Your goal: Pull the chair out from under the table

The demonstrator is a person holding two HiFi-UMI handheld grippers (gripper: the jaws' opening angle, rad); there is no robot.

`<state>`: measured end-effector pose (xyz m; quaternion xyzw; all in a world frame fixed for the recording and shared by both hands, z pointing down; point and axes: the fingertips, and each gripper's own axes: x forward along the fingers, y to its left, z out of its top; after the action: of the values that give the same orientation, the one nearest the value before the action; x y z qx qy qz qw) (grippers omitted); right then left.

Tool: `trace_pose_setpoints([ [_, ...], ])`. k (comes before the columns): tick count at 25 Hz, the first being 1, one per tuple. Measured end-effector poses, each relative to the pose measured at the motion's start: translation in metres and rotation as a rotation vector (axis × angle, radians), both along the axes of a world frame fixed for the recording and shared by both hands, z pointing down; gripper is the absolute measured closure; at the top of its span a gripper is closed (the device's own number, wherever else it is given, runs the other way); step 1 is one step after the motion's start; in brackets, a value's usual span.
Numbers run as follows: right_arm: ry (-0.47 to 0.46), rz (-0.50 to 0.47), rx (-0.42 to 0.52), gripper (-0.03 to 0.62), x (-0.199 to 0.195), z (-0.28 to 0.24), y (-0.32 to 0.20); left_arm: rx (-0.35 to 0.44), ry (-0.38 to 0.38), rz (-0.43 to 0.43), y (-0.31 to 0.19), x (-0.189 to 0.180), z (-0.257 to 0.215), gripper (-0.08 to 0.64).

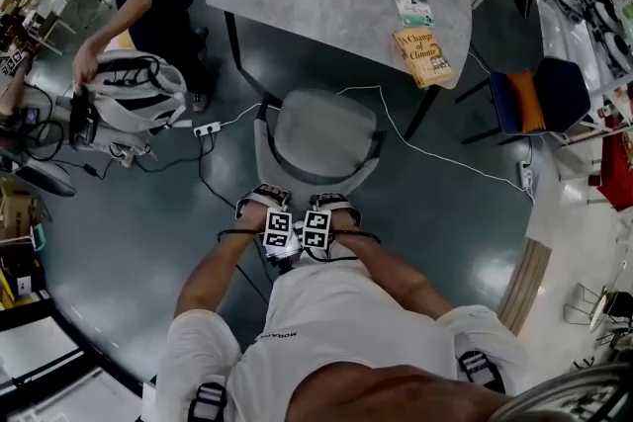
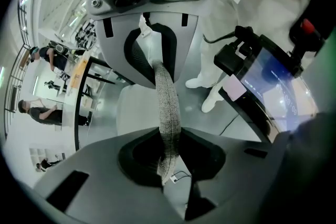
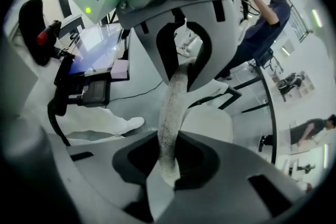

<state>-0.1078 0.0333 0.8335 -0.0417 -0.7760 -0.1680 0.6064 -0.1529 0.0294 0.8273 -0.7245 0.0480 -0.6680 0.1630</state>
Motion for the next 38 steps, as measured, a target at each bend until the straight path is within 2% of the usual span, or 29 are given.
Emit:
trace_pose_setpoints([
  [9, 0.044, -0.059, 0.004, 0.482, 0.003, -0.009, 0.001, -0.029, -0.033, -0.047, 0.002, -0.001, -0.009, 0.477],
  [13, 0.013, -0.065, -0.029, 0.483, 0.004, -0.03, 0.003, -0.052, -0.026, -0.069, 0.006, 0.0, -0.024, 0.477],
  [18, -0.015, -0.072, -0.058, 0.529, 0.013, -0.05, 0.001, -0.056, 0.049, -0.157, 0.002, 0.006, -0.056, 0.479],
  [20, -0.034, -0.058, -0.066, 0.535, 0.015, -0.059, -0.002, -0.033, 0.07, -0.187, -0.002, 0.006, -0.067, 0.513],
  [25, -0.117, 0.045, -0.084, 0.577, 0.017, -0.086, -0.016, 0.021, 0.099, -0.266, -0.013, 0.006, -0.085, 0.55],
  [27, -0.154, 0.086, -0.088, 0.58, 0.019, -0.098, -0.025, 0.047, 0.137, -0.312, -0.02, 0.011, -0.098, 0.557],
  [32, -0.29, 0.215, -0.06, 0.58, 0.005, -0.14, -0.061, 0.136, 0.287, -0.464, -0.046, 0.024, -0.145, 0.558],
  [38, -0.551, 0.443, -0.111, 0.58, 0.006, -0.218, -0.097, 0.168, 0.492, -0.692, -0.079, 0.032, -0.195, 0.558],
])
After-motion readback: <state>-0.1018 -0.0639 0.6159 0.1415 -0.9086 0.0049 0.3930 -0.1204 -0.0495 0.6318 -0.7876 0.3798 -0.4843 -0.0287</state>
